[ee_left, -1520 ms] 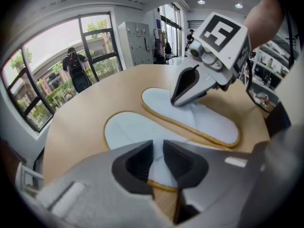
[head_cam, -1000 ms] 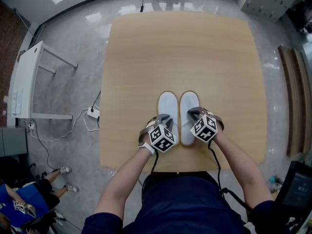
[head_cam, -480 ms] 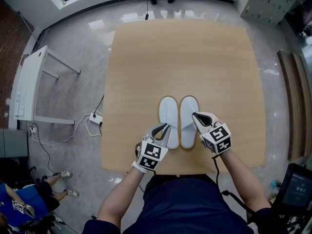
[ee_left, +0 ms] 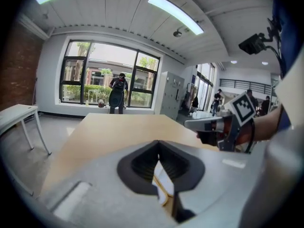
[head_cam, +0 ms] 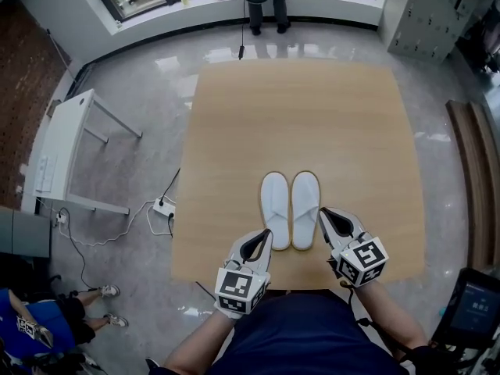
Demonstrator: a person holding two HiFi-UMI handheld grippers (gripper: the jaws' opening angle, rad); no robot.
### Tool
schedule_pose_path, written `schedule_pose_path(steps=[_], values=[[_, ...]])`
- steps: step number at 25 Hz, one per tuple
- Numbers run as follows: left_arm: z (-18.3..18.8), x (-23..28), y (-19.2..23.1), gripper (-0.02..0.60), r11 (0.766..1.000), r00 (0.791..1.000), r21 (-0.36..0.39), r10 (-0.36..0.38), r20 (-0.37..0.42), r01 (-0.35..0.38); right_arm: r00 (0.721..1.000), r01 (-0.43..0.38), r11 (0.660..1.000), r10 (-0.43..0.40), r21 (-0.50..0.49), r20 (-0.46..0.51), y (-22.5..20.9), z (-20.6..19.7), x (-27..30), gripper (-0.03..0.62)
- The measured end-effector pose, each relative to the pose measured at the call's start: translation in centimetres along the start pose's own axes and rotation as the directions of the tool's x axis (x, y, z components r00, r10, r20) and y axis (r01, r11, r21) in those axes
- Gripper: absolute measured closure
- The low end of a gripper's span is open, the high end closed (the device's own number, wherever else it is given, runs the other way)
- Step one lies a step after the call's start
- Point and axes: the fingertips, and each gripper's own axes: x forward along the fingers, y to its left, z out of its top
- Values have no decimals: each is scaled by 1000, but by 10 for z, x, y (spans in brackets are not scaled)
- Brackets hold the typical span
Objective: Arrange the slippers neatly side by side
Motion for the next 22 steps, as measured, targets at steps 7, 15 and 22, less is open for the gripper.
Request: schedule_pose_path(steps=[7,15,22], values=[[41,-14,-36,577,994,994,90,-68,84,60,991,-4,996,16,-90,135,36,49,-18,583],[69,-9,-51,577,989,989,72,-137,63,133,980,62,987,-32,-146,198,55,93,-33,583],[68,6,-71,577,981,983,94,-174,52,169,966,86,993,-64,-79,251,39,86,-58,583]])
